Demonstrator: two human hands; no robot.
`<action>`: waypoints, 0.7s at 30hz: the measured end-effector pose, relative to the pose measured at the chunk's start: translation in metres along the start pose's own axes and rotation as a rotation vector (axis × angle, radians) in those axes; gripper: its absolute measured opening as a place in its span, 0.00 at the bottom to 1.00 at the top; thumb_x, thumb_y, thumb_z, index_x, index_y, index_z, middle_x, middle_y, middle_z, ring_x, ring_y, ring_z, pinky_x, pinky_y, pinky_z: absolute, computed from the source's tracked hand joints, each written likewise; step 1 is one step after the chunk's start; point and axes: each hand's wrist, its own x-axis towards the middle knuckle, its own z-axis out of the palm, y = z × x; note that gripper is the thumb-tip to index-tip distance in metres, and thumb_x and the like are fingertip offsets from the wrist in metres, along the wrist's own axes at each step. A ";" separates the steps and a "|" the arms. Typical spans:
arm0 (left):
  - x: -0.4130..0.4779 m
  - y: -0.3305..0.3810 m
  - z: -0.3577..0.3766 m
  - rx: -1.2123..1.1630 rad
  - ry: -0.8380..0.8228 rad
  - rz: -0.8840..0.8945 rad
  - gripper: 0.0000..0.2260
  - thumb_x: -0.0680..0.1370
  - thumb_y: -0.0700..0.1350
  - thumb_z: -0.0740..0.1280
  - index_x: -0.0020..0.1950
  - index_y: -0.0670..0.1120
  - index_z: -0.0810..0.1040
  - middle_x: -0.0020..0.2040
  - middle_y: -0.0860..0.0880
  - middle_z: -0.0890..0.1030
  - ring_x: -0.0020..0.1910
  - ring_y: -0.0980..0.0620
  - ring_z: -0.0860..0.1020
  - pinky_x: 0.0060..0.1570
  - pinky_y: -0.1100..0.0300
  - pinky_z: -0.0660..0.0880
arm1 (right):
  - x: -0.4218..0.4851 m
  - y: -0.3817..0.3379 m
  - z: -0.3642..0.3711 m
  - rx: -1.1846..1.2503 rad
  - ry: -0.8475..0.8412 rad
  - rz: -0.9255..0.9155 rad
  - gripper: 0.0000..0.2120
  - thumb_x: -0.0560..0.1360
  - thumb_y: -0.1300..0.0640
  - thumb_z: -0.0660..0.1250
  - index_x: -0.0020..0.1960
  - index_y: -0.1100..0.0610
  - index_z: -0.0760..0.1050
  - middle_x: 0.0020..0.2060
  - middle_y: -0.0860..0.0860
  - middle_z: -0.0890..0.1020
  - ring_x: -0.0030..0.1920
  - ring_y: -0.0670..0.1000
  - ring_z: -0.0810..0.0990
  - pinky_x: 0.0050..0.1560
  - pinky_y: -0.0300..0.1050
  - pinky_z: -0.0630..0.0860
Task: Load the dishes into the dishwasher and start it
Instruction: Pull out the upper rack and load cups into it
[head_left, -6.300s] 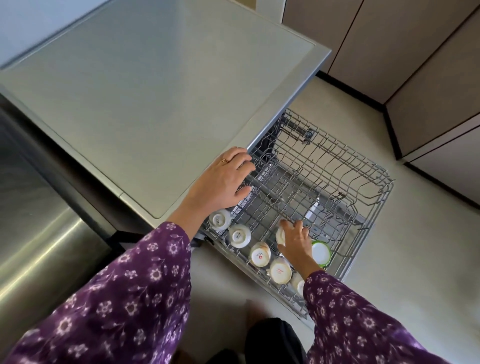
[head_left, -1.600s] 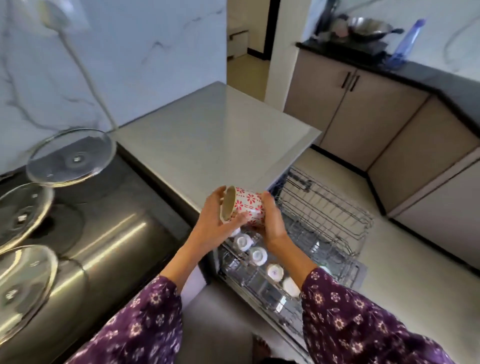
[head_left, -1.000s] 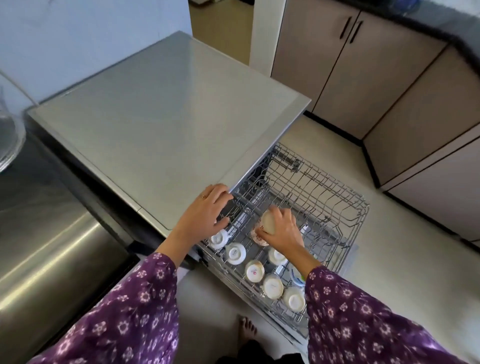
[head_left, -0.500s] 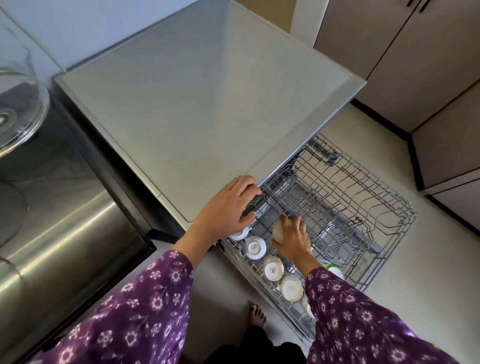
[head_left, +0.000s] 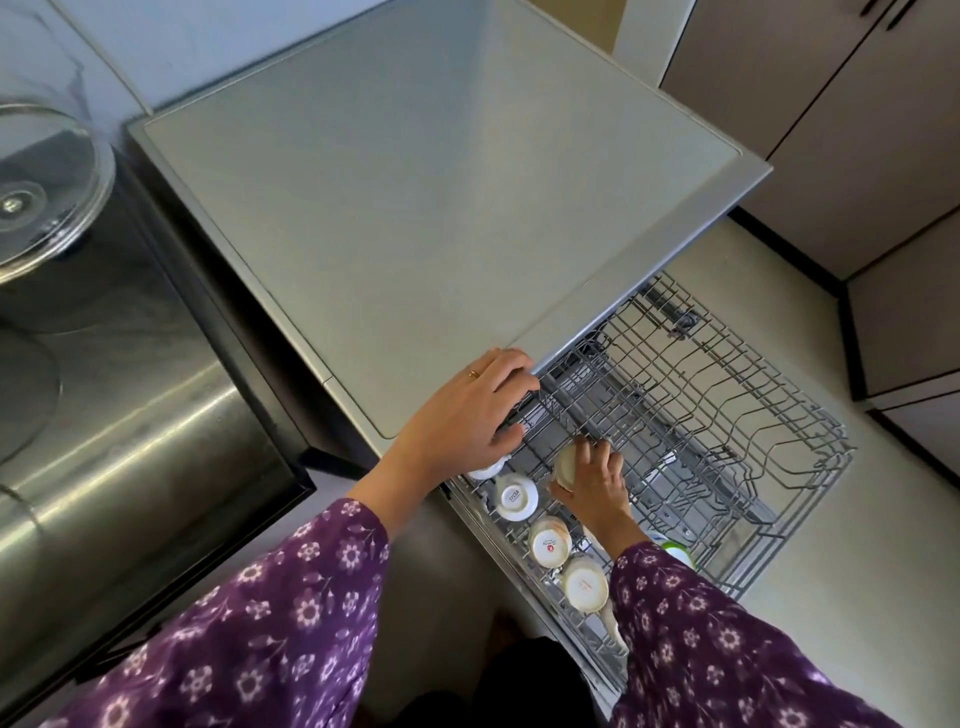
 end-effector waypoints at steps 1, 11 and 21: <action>0.000 0.000 0.000 -0.001 0.004 -0.002 0.17 0.73 0.46 0.67 0.61 0.43 0.75 0.62 0.46 0.72 0.64 0.50 0.68 0.64 0.61 0.65 | 0.000 0.001 0.000 0.006 0.001 0.000 0.43 0.69 0.39 0.69 0.75 0.56 0.53 0.65 0.59 0.62 0.65 0.61 0.63 0.63 0.57 0.72; -0.001 0.002 -0.001 0.028 -0.020 -0.010 0.17 0.74 0.47 0.65 0.62 0.43 0.74 0.63 0.46 0.71 0.65 0.50 0.68 0.65 0.61 0.63 | -0.008 -0.007 -0.004 -0.030 0.036 -0.014 0.40 0.69 0.40 0.69 0.72 0.54 0.55 0.63 0.59 0.62 0.64 0.60 0.63 0.59 0.55 0.74; 0.000 0.002 -0.003 0.010 -0.026 -0.010 0.17 0.73 0.46 0.66 0.61 0.43 0.74 0.63 0.46 0.71 0.65 0.49 0.68 0.63 0.58 0.67 | 0.005 -0.034 -0.026 -0.012 0.146 -0.095 0.38 0.68 0.40 0.70 0.71 0.51 0.57 0.62 0.57 0.63 0.62 0.58 0.64 0.59 0.54 0.74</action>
